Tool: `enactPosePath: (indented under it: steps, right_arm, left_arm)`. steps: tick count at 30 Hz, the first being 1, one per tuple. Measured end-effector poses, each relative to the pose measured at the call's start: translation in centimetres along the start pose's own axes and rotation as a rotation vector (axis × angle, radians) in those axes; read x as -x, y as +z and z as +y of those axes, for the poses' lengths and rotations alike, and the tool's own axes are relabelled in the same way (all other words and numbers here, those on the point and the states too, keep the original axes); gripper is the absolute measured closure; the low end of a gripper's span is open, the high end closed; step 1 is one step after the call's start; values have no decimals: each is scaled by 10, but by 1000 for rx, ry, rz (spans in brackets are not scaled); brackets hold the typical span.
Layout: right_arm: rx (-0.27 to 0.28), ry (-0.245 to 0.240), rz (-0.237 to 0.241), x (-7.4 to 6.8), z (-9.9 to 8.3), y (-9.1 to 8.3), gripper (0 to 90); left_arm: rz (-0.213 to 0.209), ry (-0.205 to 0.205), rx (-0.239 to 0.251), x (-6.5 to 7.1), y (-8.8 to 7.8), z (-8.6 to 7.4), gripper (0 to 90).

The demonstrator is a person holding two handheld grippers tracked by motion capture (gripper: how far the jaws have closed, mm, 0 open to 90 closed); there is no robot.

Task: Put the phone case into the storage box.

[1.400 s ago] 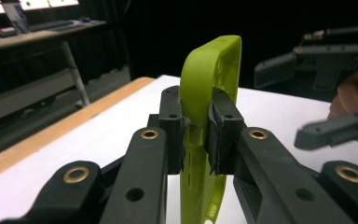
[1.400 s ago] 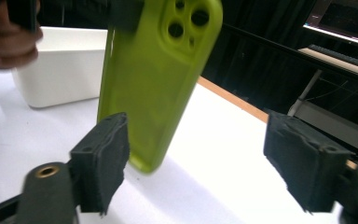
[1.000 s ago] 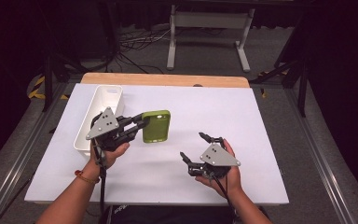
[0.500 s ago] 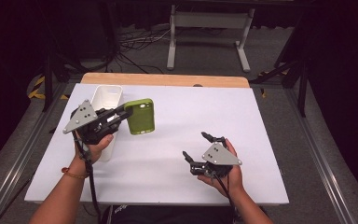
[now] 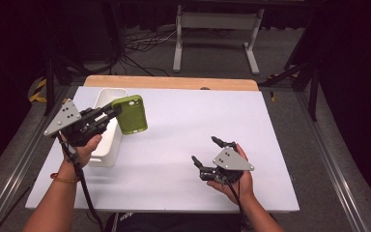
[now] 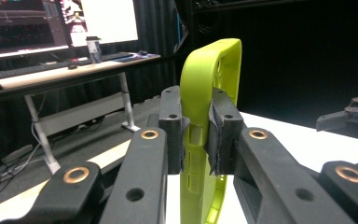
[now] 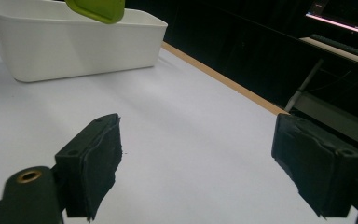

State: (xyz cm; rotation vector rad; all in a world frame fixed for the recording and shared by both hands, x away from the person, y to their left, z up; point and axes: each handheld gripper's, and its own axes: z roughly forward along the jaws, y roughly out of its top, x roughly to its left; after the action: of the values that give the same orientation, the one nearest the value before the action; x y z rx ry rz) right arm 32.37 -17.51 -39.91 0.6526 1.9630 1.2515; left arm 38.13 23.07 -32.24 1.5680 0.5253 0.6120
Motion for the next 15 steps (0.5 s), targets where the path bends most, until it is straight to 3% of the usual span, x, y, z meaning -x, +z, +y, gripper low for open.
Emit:
enactPosePath:
  steps: [8,15]
  right_arm:
    - [-22,7,-1,2,-3,2,166]
    - [-29,6,3,2,-3,3,166]
  left_arm:
    - [15,0,1,-10,-11,3,786]
    - [56,-19,6,-21,-17,1,786]
